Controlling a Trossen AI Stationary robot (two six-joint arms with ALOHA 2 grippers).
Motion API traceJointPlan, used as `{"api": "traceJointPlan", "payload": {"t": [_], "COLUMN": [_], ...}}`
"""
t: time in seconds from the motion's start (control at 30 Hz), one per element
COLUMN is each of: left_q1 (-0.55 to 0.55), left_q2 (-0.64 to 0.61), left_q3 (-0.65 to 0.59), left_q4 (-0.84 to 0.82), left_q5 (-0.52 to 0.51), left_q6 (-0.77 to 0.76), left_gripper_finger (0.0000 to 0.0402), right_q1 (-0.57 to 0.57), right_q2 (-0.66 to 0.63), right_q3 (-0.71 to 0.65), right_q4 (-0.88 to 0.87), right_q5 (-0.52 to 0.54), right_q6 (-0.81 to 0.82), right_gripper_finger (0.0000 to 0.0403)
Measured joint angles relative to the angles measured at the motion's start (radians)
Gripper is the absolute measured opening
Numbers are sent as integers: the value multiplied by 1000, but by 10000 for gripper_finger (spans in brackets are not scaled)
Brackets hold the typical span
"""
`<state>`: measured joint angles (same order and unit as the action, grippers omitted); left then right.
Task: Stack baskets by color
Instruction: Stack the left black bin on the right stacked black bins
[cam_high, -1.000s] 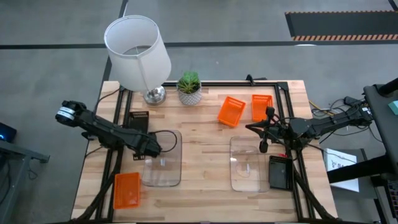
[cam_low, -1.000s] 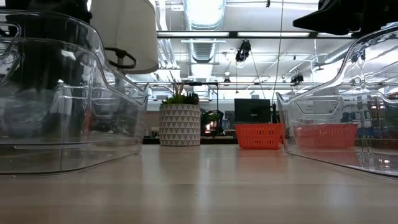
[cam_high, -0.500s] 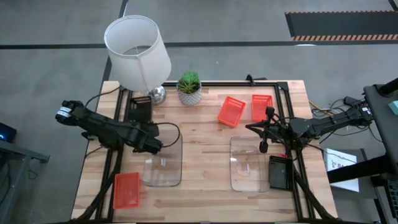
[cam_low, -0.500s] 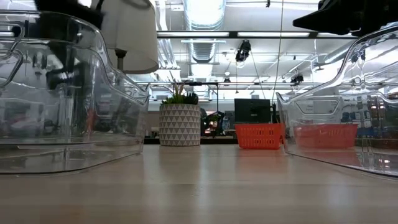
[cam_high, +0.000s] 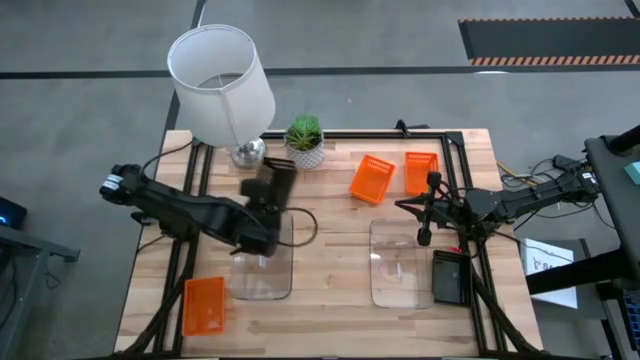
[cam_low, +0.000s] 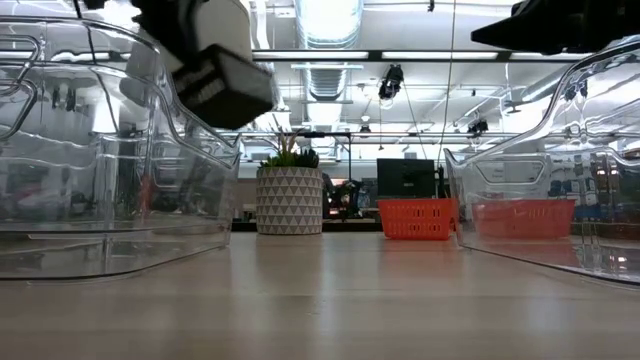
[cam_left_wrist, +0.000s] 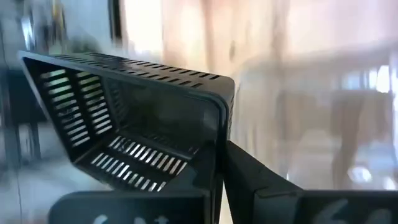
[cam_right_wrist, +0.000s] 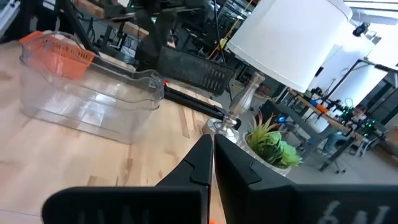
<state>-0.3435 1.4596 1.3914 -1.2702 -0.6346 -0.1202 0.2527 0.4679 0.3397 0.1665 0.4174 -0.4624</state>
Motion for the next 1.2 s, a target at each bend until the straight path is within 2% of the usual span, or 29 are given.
{"api": "traceJointPlan", "payload": {"t": [0.17,0.27,0.37,0.57,0.7,0.8,1.0,1.2], "left_q1": [0,0,2,3,4,5,6,9], "left_q2": [50,77,85,85,85,85,85,85], "left_q3": [16,30,36,29,31,28,9,3], "left_q4": [209,275,349,501,545,564,627,654], "left_q5": [48,93,164,320,351,384,448,485], "left_q6": [258,352,393,474,488,525,663,786], "left_gripper_finger": [0,0,0,0,0,0,0,0], "right_q1": [0,0,0,0,-5,-13,-68,-109], "right_q2": [0,17,64,234,361,454,620,738], "right_q3": [8,53,115,286,444,576,839,1028], "right_q4": [-19,-43,-57,-135,-269,-434,-744,-921], "right_q5": [-15,-86,-137,-163,-167,-179,-418,-612], "right_q6": [77,126,148,113,113,103,67,-14], "right_gripper_finger": [24,53,87,142,159,163,164,164]}}
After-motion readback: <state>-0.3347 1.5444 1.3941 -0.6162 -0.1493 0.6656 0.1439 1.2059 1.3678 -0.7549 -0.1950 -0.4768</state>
